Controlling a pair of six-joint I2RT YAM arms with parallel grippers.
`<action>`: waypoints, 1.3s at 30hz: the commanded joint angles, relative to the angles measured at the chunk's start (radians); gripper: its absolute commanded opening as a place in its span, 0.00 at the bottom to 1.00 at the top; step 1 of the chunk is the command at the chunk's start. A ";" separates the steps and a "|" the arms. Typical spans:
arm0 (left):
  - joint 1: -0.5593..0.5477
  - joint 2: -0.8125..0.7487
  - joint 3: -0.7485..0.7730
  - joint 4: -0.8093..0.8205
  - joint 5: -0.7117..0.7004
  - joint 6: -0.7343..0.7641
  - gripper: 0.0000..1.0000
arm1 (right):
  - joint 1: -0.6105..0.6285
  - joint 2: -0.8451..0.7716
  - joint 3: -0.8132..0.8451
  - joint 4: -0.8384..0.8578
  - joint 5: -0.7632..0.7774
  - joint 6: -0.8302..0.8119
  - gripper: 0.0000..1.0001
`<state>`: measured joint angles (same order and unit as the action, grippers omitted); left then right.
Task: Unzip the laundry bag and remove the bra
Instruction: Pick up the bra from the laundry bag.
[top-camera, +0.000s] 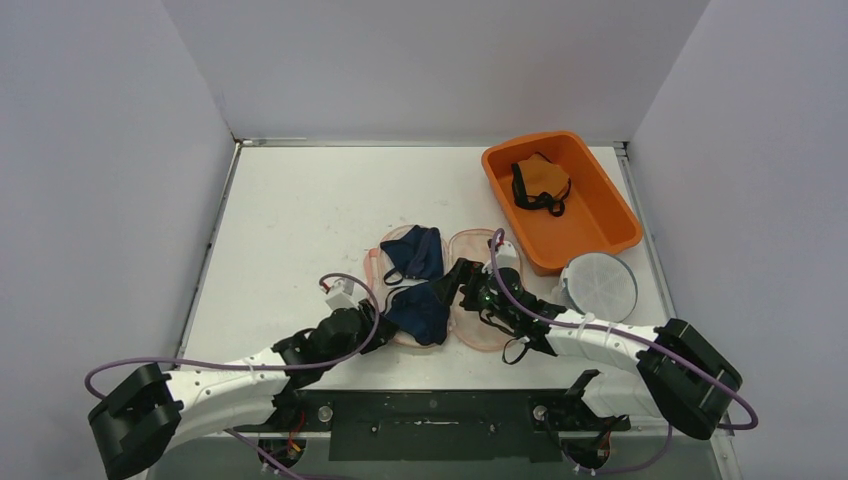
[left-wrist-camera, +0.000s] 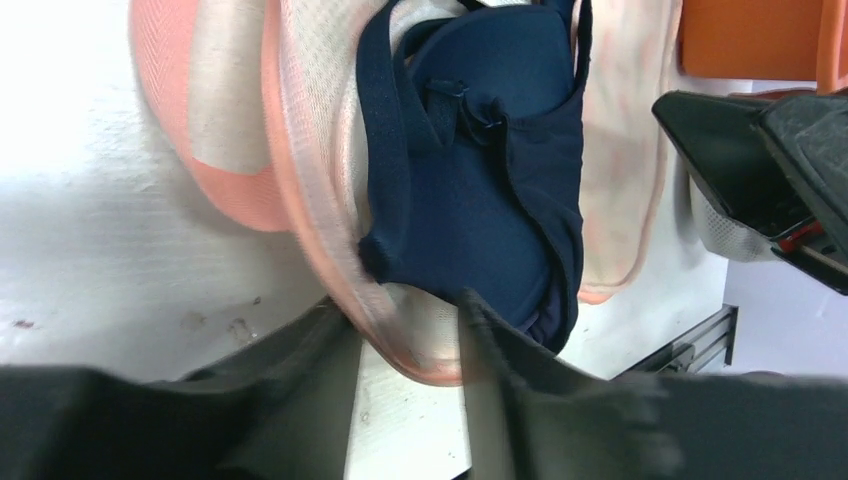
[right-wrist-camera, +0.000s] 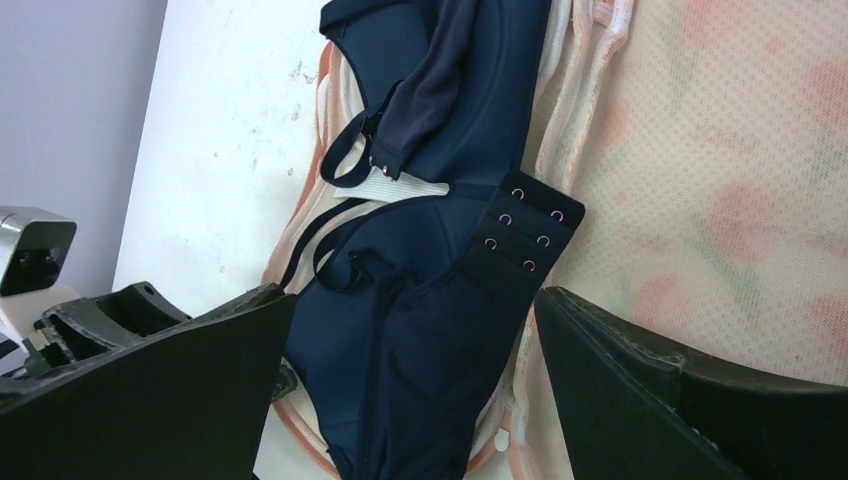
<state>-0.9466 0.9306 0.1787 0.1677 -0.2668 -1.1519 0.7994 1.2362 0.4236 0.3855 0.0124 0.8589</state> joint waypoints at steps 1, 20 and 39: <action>-0.023 -0.136 0.017 -0.132 -0.091 -0.051 0.46 | 0.000 0.013 0.007 0.031 0.029 0.036 0.95; 0.154 -0.050 0.133 0.188 0.169 0.080 0.17 | -0.040 0.185 0.016 0.194 -0.041 0.163 0.87; 0.184 0.212 0.063 0.204 0.115 0.093 0.01 | -0.039 0.293 0.063 0.200 -0.056 0.192 0.84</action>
<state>-0.7692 1.1114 0.2470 0.3191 -0.1310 -1.0847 0.7597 1.5349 0.4583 0.5625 -0.0536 1.0447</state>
